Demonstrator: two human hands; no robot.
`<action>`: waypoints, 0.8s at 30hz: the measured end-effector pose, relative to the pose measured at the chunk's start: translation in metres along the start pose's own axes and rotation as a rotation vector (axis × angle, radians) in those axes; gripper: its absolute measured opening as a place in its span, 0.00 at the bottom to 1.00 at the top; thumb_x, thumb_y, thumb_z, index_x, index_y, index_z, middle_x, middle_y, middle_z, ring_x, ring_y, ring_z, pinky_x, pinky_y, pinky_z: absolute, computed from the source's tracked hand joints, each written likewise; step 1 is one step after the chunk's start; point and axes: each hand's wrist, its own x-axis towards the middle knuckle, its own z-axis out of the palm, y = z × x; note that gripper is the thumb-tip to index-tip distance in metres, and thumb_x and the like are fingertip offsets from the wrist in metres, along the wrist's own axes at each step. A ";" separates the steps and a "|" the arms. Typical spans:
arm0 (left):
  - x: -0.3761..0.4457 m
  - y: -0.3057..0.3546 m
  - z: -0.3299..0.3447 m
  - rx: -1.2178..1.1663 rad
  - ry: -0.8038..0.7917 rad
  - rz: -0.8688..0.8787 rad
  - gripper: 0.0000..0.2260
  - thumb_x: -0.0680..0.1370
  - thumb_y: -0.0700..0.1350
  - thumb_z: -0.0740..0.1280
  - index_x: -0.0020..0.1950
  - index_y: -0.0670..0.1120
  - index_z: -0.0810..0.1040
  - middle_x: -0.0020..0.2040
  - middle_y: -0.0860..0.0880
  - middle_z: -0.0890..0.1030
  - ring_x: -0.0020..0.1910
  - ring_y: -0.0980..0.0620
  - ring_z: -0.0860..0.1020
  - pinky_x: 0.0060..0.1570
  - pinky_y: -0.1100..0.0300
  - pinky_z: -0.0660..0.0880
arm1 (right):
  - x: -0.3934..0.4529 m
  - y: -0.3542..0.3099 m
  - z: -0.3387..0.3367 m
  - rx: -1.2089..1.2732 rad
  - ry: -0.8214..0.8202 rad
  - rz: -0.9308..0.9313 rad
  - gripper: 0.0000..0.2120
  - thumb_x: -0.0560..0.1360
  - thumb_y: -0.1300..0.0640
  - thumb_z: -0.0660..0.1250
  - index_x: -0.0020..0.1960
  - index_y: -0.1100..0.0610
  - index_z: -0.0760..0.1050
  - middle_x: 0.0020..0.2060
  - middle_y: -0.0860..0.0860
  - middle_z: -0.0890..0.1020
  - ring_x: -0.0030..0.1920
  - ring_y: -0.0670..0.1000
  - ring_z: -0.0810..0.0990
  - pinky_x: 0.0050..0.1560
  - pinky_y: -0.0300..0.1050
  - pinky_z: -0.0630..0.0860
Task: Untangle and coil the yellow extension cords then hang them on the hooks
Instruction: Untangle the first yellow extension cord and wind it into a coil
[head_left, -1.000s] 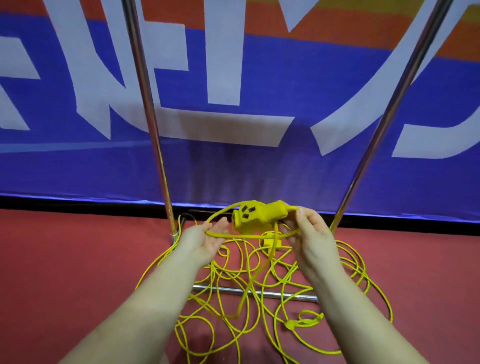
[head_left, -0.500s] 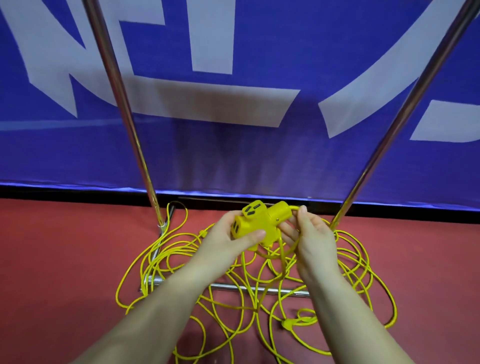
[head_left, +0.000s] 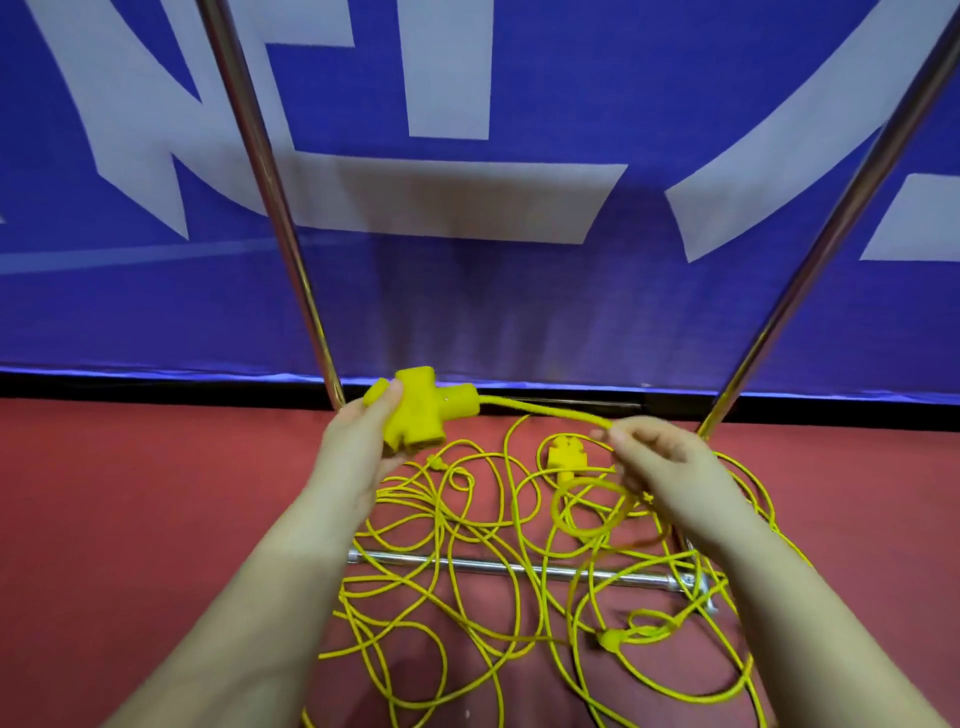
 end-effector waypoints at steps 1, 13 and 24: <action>-0.001 0.000 0.000 0.072 -0.072 -0.009 0.05 0.77 0.46 0.65 0.48 0.45 0.77 0.46 0.43 0.81 0.43 0.47 0.79 0.46 0.51 0.76 | 0.000 -0.003 -0.002 0.054 0.081 -0.033 0.09 0.79 0.60 0.60 0.45 0.55 0.78 0.23 0.43 0.72 0.26 0.39 0.67 0.28 0.32 0.65; -0.048 -0.034 0.048 0.625 -0.624 0.453 0.05 0.79 0.45 0.62 0.46 0.48 0.75 0.41 0.51 0.79 0.38 0.62 0.74 0.43 0.71 0.68 | 0.000 -0.006 0.025 0.058 0.013 -0.112 0.12 0.79 0.54 0.58 0.38 0.52 0.74 0.30 0.48 0.78 0.32 0.45 0.76 0.32 0.39 0.73; -0.013 -0.023 0.026 0.401 -0.226 0.185 0.14 0.83 0.47 0.51 0.38 0.48 0.64 0.24 0.56 0.60 0.18 0.62 0.57 0.18 0.70 0.54 | -0.006 0.012 0.002 -0.466 -0.343 0.109 0.16 0.72 0.46 0.69 0.38 0.59 0.73 0.26 0.52 0.75 0.22 0.46 0.73 0.26 0.37 0.67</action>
